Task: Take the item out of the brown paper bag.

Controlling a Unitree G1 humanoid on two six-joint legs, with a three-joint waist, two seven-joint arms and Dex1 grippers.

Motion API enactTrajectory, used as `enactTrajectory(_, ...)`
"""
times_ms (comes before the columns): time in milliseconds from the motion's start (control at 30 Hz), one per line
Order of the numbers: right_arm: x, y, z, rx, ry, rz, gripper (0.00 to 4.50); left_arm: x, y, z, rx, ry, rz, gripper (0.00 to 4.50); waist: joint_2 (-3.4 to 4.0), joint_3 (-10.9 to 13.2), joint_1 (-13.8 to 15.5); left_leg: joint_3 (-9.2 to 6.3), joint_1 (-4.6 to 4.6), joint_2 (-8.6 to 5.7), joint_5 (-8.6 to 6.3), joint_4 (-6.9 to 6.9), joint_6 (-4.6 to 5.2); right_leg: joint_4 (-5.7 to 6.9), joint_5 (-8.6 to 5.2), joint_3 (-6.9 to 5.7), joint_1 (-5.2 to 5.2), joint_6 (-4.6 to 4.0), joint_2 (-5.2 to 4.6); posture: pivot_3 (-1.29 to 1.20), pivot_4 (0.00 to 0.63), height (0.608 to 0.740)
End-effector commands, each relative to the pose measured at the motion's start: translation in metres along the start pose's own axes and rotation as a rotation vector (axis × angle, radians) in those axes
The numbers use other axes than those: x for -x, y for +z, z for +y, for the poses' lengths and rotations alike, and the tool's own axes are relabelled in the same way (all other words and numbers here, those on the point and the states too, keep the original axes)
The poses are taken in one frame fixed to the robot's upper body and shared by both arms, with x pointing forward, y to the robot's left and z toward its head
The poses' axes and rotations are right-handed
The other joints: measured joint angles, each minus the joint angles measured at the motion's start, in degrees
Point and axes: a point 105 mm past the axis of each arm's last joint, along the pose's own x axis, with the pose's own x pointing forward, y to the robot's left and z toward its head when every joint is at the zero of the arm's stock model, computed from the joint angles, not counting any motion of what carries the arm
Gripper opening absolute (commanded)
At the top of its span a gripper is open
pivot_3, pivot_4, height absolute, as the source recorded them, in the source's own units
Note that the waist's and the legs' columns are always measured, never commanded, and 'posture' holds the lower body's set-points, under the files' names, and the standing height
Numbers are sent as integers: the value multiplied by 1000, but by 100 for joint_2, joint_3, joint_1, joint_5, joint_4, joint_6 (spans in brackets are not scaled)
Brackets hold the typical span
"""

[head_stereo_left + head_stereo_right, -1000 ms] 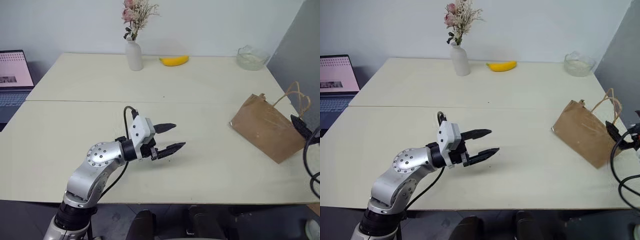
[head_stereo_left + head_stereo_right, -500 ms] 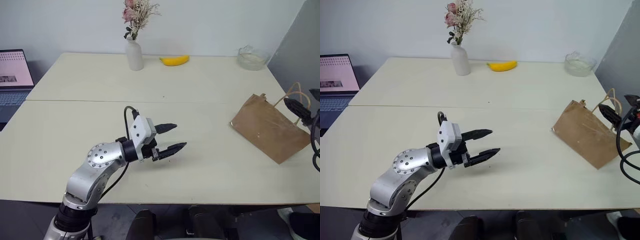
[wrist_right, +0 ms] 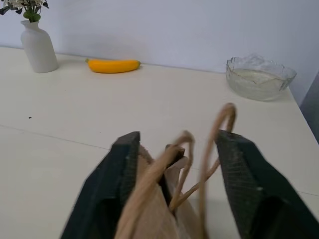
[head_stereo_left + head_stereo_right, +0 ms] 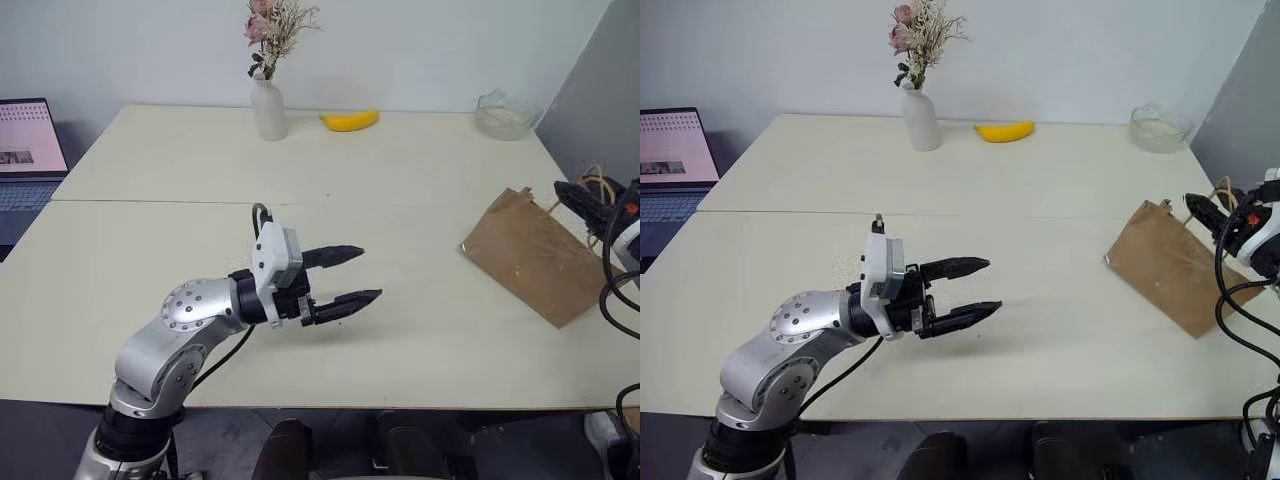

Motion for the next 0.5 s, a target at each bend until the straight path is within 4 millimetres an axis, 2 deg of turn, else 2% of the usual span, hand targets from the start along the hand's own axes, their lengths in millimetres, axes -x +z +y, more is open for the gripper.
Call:
enactTrajectory(33, 0, 19, -3, 54, -16, -68, 1065, -2, 9, -3, -44, -32, -20, 3300, 0, 0, 0, 0, 0, 0, 0, 0, 0, 0, 0, 0, 0, 0, 0, 0, 150, 740)
enactTrajectory(100, -1, 23, -3, 82, -14, -77, 637, -2, 9, -3, -46, -29, -19, 3300, 1, 0, 0, 1, 0, -1, 0, 1, 0, 0, 1, 0, 0, 0, 0, 0, 150, 740)
enactTrajectory(267, -6, 32, 7, 208, 48, -81, 11, 2, 9, 1, -45, 19, -14, 3300, 1, 0, -12, 2, 0, 2, 0, -1, 0, -1, 0, 2, -1, 0, 1, 0, 150, 740)
enactTrajectory(333, -11, 36, 12, 256, 84, -80, 11, 5, 9, 5, -40, 54, -17, 3300, 2, 0, -14, 4, 1, 2, 0, -1, 0, 0, 0, 3, -2, 0, 1, 0, 150, 740)
enactTrajectory(500, -40, 54, 30, 372, 218, -109, 11, 13, 7, 11, -28, 155, -14, 3300, 8, 5, -90, 9, 8, 2, 0, 1, 0, 4, 2, 9, -1, 0, 0, 0, 150, 740)
